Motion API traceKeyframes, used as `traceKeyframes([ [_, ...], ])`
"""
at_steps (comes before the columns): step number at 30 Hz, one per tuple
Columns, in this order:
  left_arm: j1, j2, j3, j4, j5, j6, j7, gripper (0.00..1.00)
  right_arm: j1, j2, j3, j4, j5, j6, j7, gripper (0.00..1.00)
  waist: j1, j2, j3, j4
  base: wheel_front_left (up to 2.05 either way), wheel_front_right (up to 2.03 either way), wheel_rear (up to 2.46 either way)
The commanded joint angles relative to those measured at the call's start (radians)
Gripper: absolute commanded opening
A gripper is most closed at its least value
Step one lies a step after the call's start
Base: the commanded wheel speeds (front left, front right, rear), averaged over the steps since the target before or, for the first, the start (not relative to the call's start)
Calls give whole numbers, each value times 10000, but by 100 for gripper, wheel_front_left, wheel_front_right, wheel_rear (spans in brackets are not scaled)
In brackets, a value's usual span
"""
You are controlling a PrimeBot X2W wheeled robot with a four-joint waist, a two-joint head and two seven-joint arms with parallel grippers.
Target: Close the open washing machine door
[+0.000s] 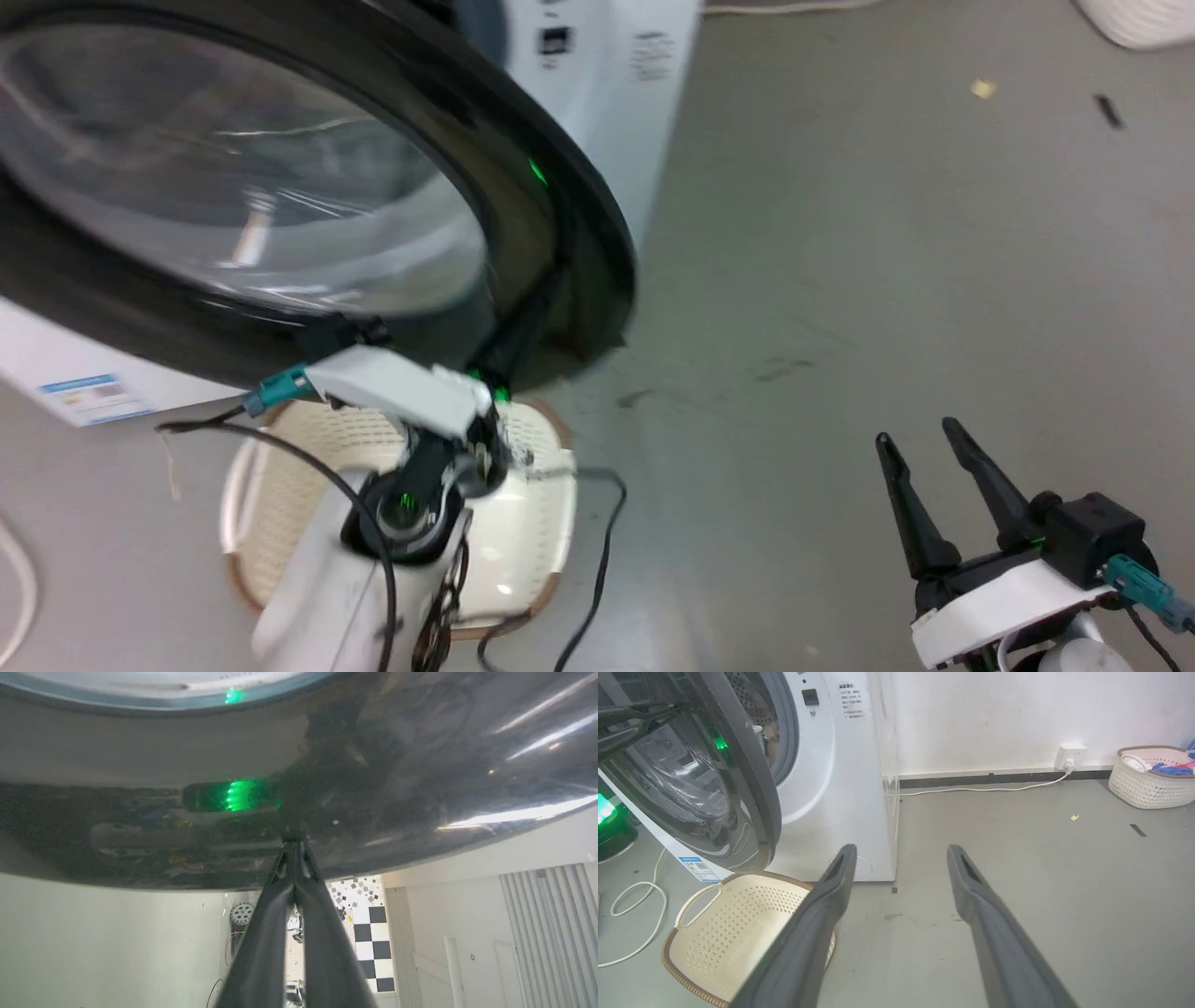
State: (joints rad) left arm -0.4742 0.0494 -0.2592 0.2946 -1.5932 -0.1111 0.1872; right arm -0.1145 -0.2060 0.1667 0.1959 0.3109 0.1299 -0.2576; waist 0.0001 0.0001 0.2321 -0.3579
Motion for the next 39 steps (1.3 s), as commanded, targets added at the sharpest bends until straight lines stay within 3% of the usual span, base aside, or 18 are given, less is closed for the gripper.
traceKeyframes([
  [1, -318, 9, -56, 295, -208, -105, -377, 0, -152, 74, 17, 36, 54, 8, -41, 100, -1, -1, 319, -518, 0, 0, 0],
  [8, -1388, 9, -652, 1717, -1039, -187, -2132, 0, -144, 115, 116, 89, -4, 8, -41, 100, -1, -1, 76, -369, 0, 0, 0],
  [14, -687, 245, -1157, 672, -251, -193, -2364, 0, 67, -33, -24, -132, -74, 8, -41, 100, -1, -1, -374, 372, 0, 0, 0],
  [15, -437, 425, -1248, 321, 35, -193, -2454, 5, 136, -65, -58, -179, -92, 8, -41, 100, -1, -1, -469, 528, 0, 0, 0],
  [16, -165, 641, -1367, -19, 370, -193, -2582, 34, 213, -103, -100, -224, -101, 8, -41, 100, -1, -1, -575, 700, 0, 0, 0],
  [17, 137, 864, -1507, -344, 696, -193, -2727, 75, 304, -140, -154, -272, -114, 8, -41, 100, -1, -1, -697, 896, 0, 0, 0],
  [18, 453, 1092, -1629, -649, 993, -194, -2900, 100, 399, -165, -187, -320, -134, 8, -41, 100, -1, -1, -819, 1076, 0, 0, 0],
  [23, 2006, 2282, -2092, -1530, 2706, -194, -4103, 100, 934, -262, -376, -400, -268, 8, -41, 100, -1, -1, -1446, 2025, 0, 0, 0],
  [26, 2685, 2621, -1963, -1477, 4241, -194, -4440, 100, 1216, -276, -486, -477, -349, 8, -41, 100, -1, -1, -1715, 2640, 0, 0, 0],
  [33, 4117, 1979, -109, -2268, 9321, 471, -4486, 100, 1477, -221, -432, -802, -525, 8, -41, 100, -1, -1, -2086, 3504, 0, 0, 0],
  [34, 4117, 1979, -109, -2268, 9321, 471, -4486, 100, 1477, -221, -432, -802, -525, 8, -41, 100, -1, -1, -2086, 3504, 0, 0, 0],
  [35, 4433, 1925, -49, -2473, 10940, 811, -4487, 100, 1518, -185, -435, -901, -556, 8, -42, 100, -1, -1, -2142, 3632, 0, 0, 0],
  [37, 4556, 1810, 44, -2577, 11525, 987, -4487, 100, 1538, -175, -446, -935, -570, 8, -42, 100, -1, -1, -2159, 3693, 0, 0, 0],
  [38, 4786, 1423, 348, -2817, 12272, 1275, -4488, 100, 1588, -138, -484, -997, -585, 8, -42, 100, -1, -1, -2197, 3801, 0, 0, 0],
  [39, 4786, 1423, 348, -2817, 12272, 1275, -4488, 100, 1588, -138, -484, -997, -585, 8, -42, 100, -1, -1, -2197, 3801, 0, 0, 0],
])
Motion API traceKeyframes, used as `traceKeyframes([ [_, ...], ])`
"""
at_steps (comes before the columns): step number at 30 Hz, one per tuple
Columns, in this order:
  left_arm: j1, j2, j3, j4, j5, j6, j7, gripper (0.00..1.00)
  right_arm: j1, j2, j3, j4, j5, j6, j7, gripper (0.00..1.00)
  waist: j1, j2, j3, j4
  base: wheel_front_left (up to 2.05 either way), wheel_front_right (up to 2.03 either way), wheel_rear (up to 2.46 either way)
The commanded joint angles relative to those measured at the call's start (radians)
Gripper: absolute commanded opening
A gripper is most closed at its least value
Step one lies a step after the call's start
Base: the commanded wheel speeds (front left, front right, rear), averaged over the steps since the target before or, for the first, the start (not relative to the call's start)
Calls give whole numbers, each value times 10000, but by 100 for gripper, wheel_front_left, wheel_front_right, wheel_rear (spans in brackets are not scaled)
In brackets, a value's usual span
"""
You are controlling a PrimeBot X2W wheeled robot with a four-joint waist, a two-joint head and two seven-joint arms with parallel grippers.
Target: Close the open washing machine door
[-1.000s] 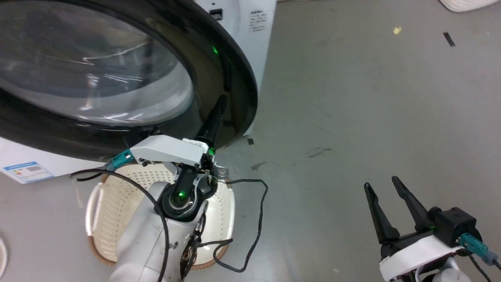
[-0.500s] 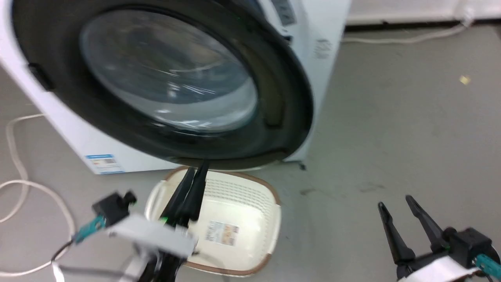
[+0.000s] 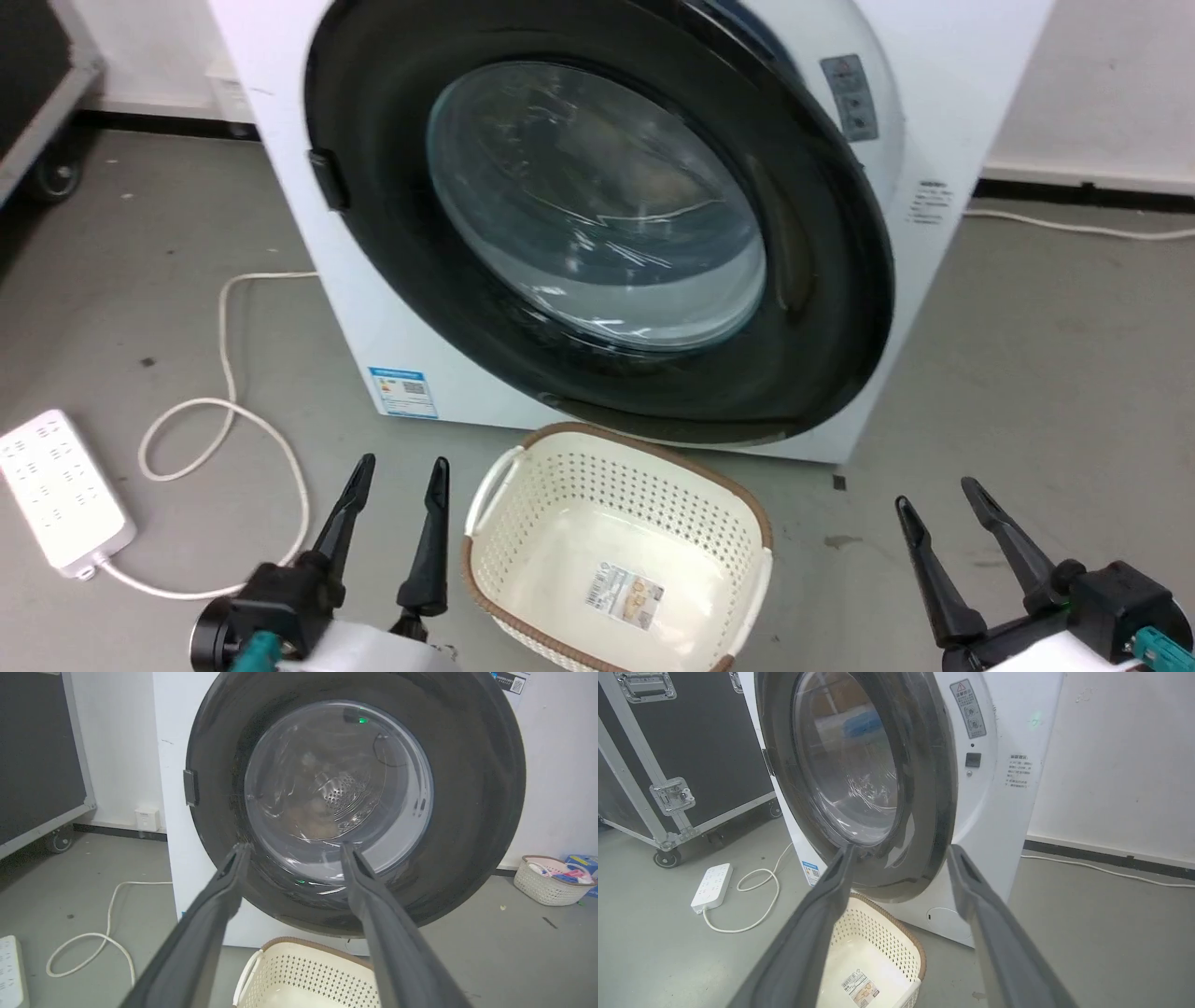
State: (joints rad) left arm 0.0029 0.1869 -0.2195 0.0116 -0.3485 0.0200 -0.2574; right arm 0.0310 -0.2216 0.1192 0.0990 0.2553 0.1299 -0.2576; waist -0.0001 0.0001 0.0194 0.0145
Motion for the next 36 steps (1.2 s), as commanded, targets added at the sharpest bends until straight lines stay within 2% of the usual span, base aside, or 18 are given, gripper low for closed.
traceKeyframes([
  [1, 224, -104, 112, -116, 668, 171, -42, 100, 187, 74, -34, -81, -49, 8, -42, 100, 1, -1, -90, 161, 0, 0, 0],
  [2, 224, -104, 112, -116, 668, 171, -42, 100, 187, 74, -34, -81, -49, 8, -42, 100, 1, -1, -90, 161, 0, 0, 0],
  [6, 559, -111, 91, 89, 2050, 583, -42, 100, 294, 164, 38, -107, -75, 8, -42, 100, 1, -1, -131, 290, 0, 0, 0],
  [8, 618, -259, 211, 76, 2264, 764, -42, 100, 322, 178, 84, -123, -72, 8, -42, 100, 1, -1, -138, 363, 0, 0, 0],
  [12, 682, -420, 164, -4, 2603, 756, -42, 100, 350, 149, 197, -132, 12, 8, -42, 100, 1, -1, -80, 567, 0, 0, 0],
  [13, 680, -449, 124, -18, 2685, 750, -43, 100, 332, 91, 286, -111, 64, 8, -42, 86, 1, -1, -39, 633, 0, 0, 0],
  [14, 661, -472, 92, -25, 2756, 743, -43, 100, 281, 20, 358, -129, 113, 8, -42, 33, 1, -1, 16, 704, 0, 0, 0],
  [15, 621, -499, 53, -35, 2814, 725, -43, 100, 217, -65, 412, -184, 157, 8, -42, 0, 1, -1, 95, 797, 0, 0, 0],
  [22, 85, -785, -264, -167, 3128, 728, -43, 100, -896, -1117, 1418, -611, 938, 8, 387, 0, 1, -1, 1026, 1414, 0, 0, 0],
  [26, -223, -988, -533, -245, 3229, 826, -43, 100, -2254, -2386, 2183, -795, 1705, 8, 937, 0, 1, -1, 1784, 1709, 0, 0, 0],
  [31, -669, -1163, -877, -230, 3305, 987, -43, 100, -3822, -3684, 2497, -431, 2899, 8, 1319, 0, 1, -1, 2450, 2053, 0, 0, 0],
  [36, -1016, -1256, -1111, -283, 3289, 1172, -43, 100, -5034, -4563, 2512, 390, 3832, 8, 1469, 0, 1, -1, 2892, 2362, 0, 0, 0],
])
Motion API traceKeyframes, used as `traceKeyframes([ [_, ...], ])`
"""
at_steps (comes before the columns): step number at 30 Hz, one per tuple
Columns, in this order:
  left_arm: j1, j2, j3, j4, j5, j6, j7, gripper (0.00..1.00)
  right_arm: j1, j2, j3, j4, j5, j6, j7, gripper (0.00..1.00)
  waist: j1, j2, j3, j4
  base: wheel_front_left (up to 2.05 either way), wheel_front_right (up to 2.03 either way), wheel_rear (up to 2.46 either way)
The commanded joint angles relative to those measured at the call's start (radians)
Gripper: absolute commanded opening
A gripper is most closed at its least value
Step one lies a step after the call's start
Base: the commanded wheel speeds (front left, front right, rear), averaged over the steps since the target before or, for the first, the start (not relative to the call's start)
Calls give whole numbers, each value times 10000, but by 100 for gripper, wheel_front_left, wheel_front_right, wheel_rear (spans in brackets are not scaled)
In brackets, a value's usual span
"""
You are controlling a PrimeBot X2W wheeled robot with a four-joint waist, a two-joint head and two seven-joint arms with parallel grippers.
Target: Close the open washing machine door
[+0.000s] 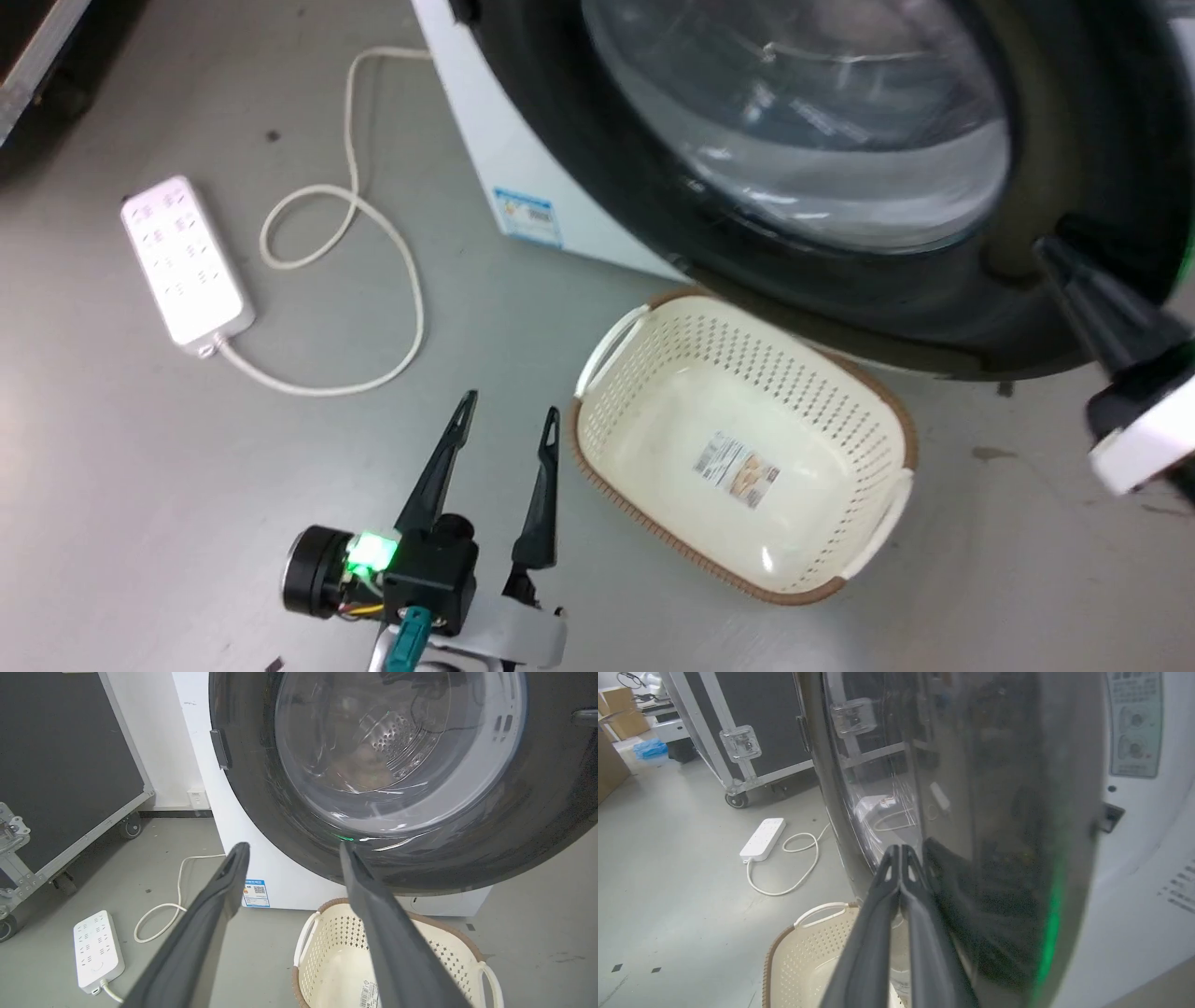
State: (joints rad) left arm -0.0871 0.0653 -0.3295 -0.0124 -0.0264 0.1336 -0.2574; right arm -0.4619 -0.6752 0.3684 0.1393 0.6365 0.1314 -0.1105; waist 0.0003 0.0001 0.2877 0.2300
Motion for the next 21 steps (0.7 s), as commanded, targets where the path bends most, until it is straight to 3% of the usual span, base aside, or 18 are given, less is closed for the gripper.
traceKeyframes([
  [1, -181, -53, -43, -61, 56, 78, -43, 100, -313, -143, 22, 160, 182, -7, 15, 0, -3, -1, 282, 265, 0, 0, 0],
  [9, -477, -109, -289, -182, -24, 315, -43, 100, -2010, -519, -34, 1673, 1072, -7, 222, 0, -3, -1, 719, 533, 0, 0, 0],
  [21, -686, -137, -524, -89, -130, 539, -43, 100, -4005, 101, -703, 4287, 769, -7, 137, 0, -3, -1, 859, 597, 0, 0, 0],
])
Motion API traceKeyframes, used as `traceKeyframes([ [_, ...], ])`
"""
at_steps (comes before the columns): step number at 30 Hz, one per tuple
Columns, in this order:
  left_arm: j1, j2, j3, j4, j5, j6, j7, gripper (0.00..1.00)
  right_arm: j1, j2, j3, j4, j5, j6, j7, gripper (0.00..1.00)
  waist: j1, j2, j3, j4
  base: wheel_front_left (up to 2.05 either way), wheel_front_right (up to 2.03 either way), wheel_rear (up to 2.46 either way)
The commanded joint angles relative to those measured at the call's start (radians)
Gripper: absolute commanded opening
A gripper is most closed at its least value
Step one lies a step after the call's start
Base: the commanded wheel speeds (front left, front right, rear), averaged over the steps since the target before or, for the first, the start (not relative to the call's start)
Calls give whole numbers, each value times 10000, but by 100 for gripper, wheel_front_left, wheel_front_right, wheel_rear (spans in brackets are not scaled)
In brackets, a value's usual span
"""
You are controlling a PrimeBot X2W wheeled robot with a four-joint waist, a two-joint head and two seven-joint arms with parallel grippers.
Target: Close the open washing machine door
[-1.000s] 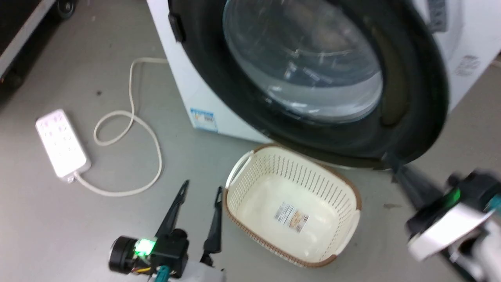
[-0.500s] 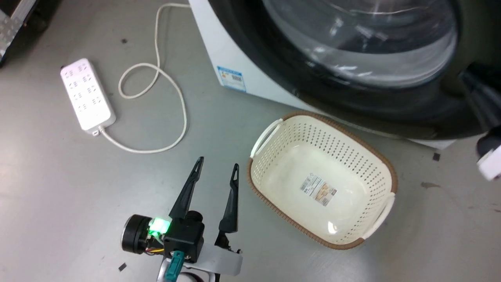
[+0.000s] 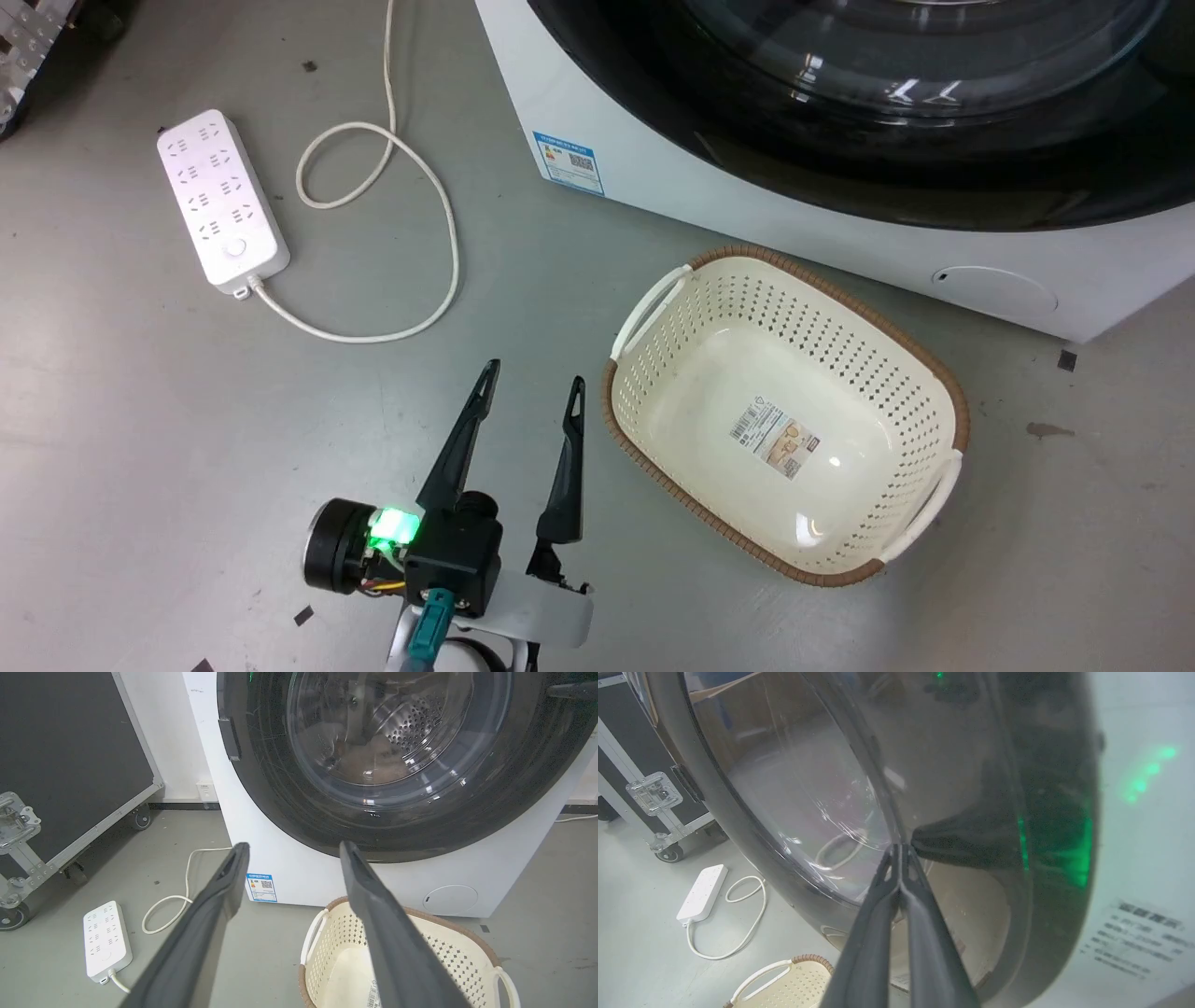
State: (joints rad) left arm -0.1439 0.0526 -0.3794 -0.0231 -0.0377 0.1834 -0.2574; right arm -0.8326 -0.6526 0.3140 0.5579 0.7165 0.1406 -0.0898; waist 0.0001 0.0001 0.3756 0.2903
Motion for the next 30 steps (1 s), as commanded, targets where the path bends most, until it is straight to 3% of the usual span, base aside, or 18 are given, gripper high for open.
traceKeyframes([
  [1, -119, -11, -15, 34, -26, 47, -43, 100, -325, -78, -128, 188, -41, -99, -112, 0, -1, -1, -68, -24, 0, 0, 0],
  [7, -13, 5, 214, 120, -139, -15, -43, 100, 131, 235, 164, 372, -67, -99, -698, 2, -1, -1, -669, -287, 0, 0, 0],
  [8, 31, 5, 293, 136, -217, -37, -43, 100, 293, 277, 244, 322, -127, -99, -872, 100, -1, -1, -812, -365, 0, 0, 0],
  [13, 235, 19, 754, 325, -414, -67, -43, 100, 1562, 513, 361, -248, -591, -99, -1515, 100, -1, -1, -1654, -857, 0, 0, 0],
  [17, 471, 55, 1060, 477, -568, -193, -43, 100, 2961, 907, -295, -936, -1149, -99, -1677, 100, -1, -1, -2281, -1302, 0, 0, 0],
  [25, 861, 229, 1506, 798, -759, -599, -43, 100, 5577, 2339, -2104, -2846, -2924, -99, -1715, 100, -1, -1, -2973, -2047, 0, 0, 0],
  [26, 865, 233, 1524, 851, -785, -786, -43, 100, 6302, 2860, -2699, -3362, -3343, -99, -1716, 100, -1, -1, -3097, -2098, 0, 0, 0],
  [27, 865, 233, 1524, 851, -785, -786, -43, 100, 6302, 2860, -2699, -3362, -3343, -99, -1716, 100, -1, -1, -3097, -2098, 0, 0, 0],
  [28, 868, 247, 1485, 920, -758, -977, -43, 100, 6973, 3407, -3194, -3838, -3719, -99, -1717, 100, -1, -1, -3187, -2128, 0, 0, 0],
  [30, 891, 248, 1476, 964, -755, -1055, -43, 100, 7258, 3707, -3398, -4060, -3853, -99, -1717, 100, -1, -1, -3235, -2154, 0, 0, 0],
])
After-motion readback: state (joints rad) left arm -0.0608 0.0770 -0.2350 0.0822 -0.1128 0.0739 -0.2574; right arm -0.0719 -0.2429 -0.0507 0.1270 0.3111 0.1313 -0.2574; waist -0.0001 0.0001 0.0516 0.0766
